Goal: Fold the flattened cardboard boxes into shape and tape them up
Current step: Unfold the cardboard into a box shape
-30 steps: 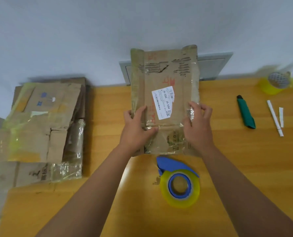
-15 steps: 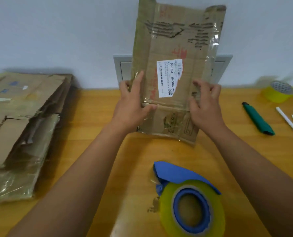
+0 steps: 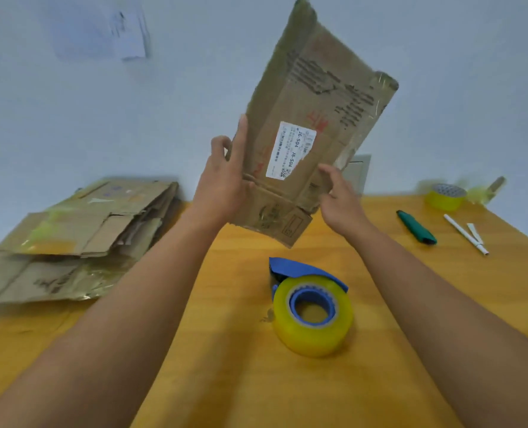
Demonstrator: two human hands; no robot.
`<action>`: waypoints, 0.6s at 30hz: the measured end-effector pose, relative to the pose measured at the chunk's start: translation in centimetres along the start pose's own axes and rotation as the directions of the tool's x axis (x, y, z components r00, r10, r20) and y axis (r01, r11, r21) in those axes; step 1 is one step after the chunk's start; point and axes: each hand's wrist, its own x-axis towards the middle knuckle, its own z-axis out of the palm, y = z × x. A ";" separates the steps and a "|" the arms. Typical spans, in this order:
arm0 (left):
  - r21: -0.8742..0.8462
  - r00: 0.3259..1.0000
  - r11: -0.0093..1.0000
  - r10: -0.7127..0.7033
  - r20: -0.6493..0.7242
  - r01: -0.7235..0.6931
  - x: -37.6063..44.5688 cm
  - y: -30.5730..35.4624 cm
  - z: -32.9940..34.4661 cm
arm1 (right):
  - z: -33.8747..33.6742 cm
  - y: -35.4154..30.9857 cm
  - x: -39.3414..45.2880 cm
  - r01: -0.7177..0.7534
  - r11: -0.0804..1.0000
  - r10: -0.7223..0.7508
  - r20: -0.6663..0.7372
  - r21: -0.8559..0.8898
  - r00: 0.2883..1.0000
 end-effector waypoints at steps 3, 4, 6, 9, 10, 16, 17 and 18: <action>0.066 0.998 0.998 -0.012 0.054 0.008 -0.2 -0.5 -1.1 | 0.4 -0.3 -1.2 -0.002 1.000 0.002 0.098 0.001 0.995; 0.092 0.998 0.996 -0.022 0.065 0.016 0.0 -0.8 -1.3 | 0.5 -0.3 -1.2 -0.019 1.000 0.020 0.139 -0.008 0.990; 0.177 0.998 0.984 -0.031 0.061 0.020 0.8 -1.4 -1.4 | 0.6 -0.1 -0.9 -0.058 0.997 0.069 0.200 -0.060 0.977; 0.308 0.999 0.951 0.016 0.036 -0.026 2.5 -2.4 -0.8 | 0.9 0.5 0.0 -0.062 0.986 0.095 0.216 -0.156 0.972; 0.332 0.999 0.942 0.043 0.031 -0.051 3.2 -2.7 -0.4 | 1.0 0.8 0.6 -0.041 0.981 0.077 0.188 -0.189 0.979; 0.318 0.970 0.925 0.156 0.187 -0.210 6.2 -4.9 2.9 | 1.8 2.3 3.8 0.089 0.949 -0.137 -0.142 -0.302 0.980; 0.289 0.964 0.933 0.152 0.219 -0.213 6.4 -5.2 3.3 | 2.0 2.6 4.1 0.119 0.943 -0.184 -0.190 -0.310 0.964; 0.258 0.959 0.942 0.151 0.240 -0.213 6.5 -5.6 3.8 | 2.1 2.8 4.3 0.139 0.936 -0.222 -0.232 -0.324 0.947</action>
